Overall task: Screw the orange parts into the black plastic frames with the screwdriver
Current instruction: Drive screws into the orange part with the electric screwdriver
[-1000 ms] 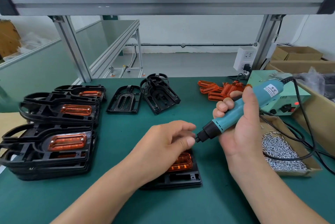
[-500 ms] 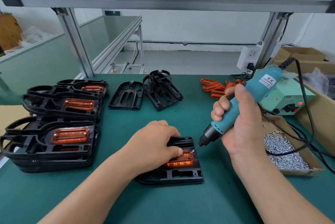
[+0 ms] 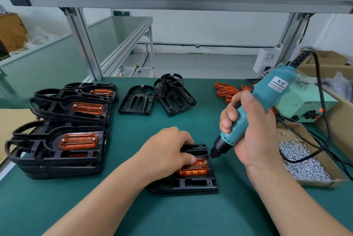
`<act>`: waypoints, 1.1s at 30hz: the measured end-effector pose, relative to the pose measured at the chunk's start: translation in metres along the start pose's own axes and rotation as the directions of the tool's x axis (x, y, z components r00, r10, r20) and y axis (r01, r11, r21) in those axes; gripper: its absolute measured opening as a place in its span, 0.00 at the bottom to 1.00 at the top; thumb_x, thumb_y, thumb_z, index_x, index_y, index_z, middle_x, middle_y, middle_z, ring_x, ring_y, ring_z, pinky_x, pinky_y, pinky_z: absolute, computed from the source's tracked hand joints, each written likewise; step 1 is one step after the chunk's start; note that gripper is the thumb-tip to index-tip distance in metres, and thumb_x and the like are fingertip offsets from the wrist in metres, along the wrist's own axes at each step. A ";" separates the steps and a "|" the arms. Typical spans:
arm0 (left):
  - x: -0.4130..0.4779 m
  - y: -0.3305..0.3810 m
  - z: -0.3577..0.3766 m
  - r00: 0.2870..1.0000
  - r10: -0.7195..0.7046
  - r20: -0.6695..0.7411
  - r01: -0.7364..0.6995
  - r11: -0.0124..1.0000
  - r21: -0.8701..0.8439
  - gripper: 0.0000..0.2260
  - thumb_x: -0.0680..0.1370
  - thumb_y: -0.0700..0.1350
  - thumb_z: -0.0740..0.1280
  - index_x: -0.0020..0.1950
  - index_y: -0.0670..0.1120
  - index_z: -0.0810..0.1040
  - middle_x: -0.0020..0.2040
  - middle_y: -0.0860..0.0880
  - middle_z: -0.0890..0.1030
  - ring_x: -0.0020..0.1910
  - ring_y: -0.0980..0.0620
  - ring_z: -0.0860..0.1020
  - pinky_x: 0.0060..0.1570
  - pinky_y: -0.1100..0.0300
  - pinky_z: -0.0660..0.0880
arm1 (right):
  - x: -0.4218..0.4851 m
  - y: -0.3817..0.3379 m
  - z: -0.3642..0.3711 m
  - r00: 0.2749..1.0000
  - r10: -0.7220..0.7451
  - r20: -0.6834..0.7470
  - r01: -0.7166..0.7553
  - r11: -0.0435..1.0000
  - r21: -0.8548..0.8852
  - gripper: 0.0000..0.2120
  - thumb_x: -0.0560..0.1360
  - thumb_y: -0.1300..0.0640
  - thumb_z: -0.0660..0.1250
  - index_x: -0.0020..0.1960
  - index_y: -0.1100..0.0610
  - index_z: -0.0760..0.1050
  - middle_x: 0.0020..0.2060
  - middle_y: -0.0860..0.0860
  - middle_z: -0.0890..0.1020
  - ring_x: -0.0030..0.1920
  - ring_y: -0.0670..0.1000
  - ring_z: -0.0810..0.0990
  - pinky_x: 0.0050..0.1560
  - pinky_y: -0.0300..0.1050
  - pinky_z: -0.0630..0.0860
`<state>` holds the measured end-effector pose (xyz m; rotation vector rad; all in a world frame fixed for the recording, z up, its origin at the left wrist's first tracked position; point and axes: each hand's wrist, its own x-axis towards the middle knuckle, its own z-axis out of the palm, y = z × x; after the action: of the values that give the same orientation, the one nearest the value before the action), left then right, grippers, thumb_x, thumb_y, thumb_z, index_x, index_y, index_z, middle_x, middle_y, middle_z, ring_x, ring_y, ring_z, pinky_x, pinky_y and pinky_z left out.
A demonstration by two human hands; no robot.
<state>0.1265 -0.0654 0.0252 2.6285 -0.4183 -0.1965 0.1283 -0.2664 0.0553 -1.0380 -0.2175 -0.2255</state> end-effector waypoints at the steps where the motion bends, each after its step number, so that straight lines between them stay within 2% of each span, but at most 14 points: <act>1: 0.000 0.000 0.000 1.000 -0.006 0.003 0.006 1.000 -0.004 0.14 0.75 0.59 0.75 0.58 0.60 0.79 0.50 0.58 0.75 0.53 0.55 0.75 0.58 0.52 0.76 | -0.001 -0.001 0.001 1.000 -0.008 0.014 0.008 1.000 -0.005 0.12 0.74 0.48 0.72 0.45 0.55 0.74 0.31 0.53 0.71 0.28 0.52 0.73 0.30 0.42 0.71; 7: -0.002 0.001 -0.002 1.000 -0.022 0.022 0.022 1.000 -0.015 0.13 0.76 0.58 0.75 0.58 0.59 0.79 0.51 0.57 0.76 0.54 0.54 0.76 0.59 0.50 0.76 | -0.004 -0.001 0.005 0.998 -0.053 0.046 0.054 0.998 -0.032 0.14 0.75 0.49 0.72 0.47 0.58 0.72 0.30 0.53 0.72 0.27 0.53 0.73 0.29 0.42 0.71; 14: -0.003 0.003 -0.003 0.999 -0.023 0.036 0.024 1.000 -0.006 0.13 0.76 0.58 0.74 0.59 0.60 0.79 0.52 0.57 0.76 0.55 0.53 0.76 0.59 0.50 0.76 | -0.003 -0.002 0.004 0.999 -0.036 0.033 0.037 0.998 -0.041 0.14 0.74 0.48 0.72 0.46 0.57 0.72 0.31 0.53 0.72 0.28 0.53 0.73 0.30 0.42 0.71; 19: -0.002 0.003 -0.003 0.999 -0.023 0.032 0.023 1.000 0.003 0.13 0.76 0.58 0.74 0.59 0.59 0.78 0.52 0.57 0.75 0.55 0.52 0.76 0.58 0.50 0.76 | -0.006 0.001 0.013 0.984 -0.073 0.164 0.090 0.991 -0.100 0.10 0.77 0.47 0.72 0.46 0.54 0.77 0.32 0.53 0.72 0.28 0.54 0.74 0.30 0.44 0.71; 22: -0.002 0.003 -0.002 0.999 -0.018 0.033 0.018 1.000 -0.011 0.13 0.76 0.57 0.75 0.58 0.59 0.78 0.51 0.56 0.75 0.55 0.51 0.76 0.57 0.51 0.75 | -0.006 0.003 0.021 0.963 -0.072 0.260 0.116 0.981 -0.155 0.18 0.76 0.41 0.77 0.47 0.54 0.77 0.32 0.53 0.73 0.28 0.55 0.74 0.31 0.45 0.72; 24: -0.002 0.003 -0.002 0.999 -0.023 0.034 0.024 0.999 -0.025 0.14 0.76 0.57 0.75 0.59 0.58 0.79 0.52 0.55 0.76 0.56 0.50 0.76 0.58 0.49 0.76 | -0.006 0.005 0.025 0.951 -0.054 0.305 0.112 0.978 -0.176 0.20 0.77 0.40 0.76 0.47 0.57 0.76 0.32 0.53 0.73 0.28 0.56 0.74 0.32 0.45 0.72; 28: -0.001 0.002 -0.003 0.998 -0.039 0.059 0.042 0.998 -0.056 0.15 0.76 0.56 0.76 0.60 0.58 0.78 0.56 0.53 0.79 0.60 0.49 0.78 0.62 0.47 0.76 | -0.005 0.010 0.032 0.931 -0.032 0.364 0.122 0.967 -0.226 0.16 0.78 0.42 0.76 0.48 0.54 0.78 0.32 0.51 0.75 0.28 0.56 0.74 0.32 0.44 0.73; 30: -0.001 0.002 -0.003 0.997 -0.034 0.065 0.039 0.997 -0.065 0.13 0.76 0.56 0.76 0.56 0.59 0.75 0.55 0.53 0.80 0.58 0.49 0.78 0.61 0.47 0.77 | -0.005 0.014 0.035 0.921 -0.009 0.390 0.117 0.960 -0.255 0.15 0.78 0.42 0.76 0.48 0.54 0.79 0.31 0.52 0.75 0.28 0.57 0.73 0.32 0.45 0.73; 33: -0.002 0.002 -0.004 0.997 -0.030 0.071 0.036 0.996 -0.077 0.14 0.76 0.56 0.75 0.58 0.58 0.75 0.57 0.53 0.81 0.58 0.48 0.79 0.60 0.47 0.77 | -0.004 0.017 0.037 0.918 0.022 0.396 0.101 0.953 -0.285 0.17 0.79 0.43 0.76 0.49 0.56 0.78 0.31 0.53 0.75 0.28 0.58 0.72 0.32 0.48 0.72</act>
<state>0.1253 -0.0649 0.0294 2.5591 -0.3830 -0.3103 0.1268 -0.2251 0.0582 -1.3811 -0.5871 -0.0822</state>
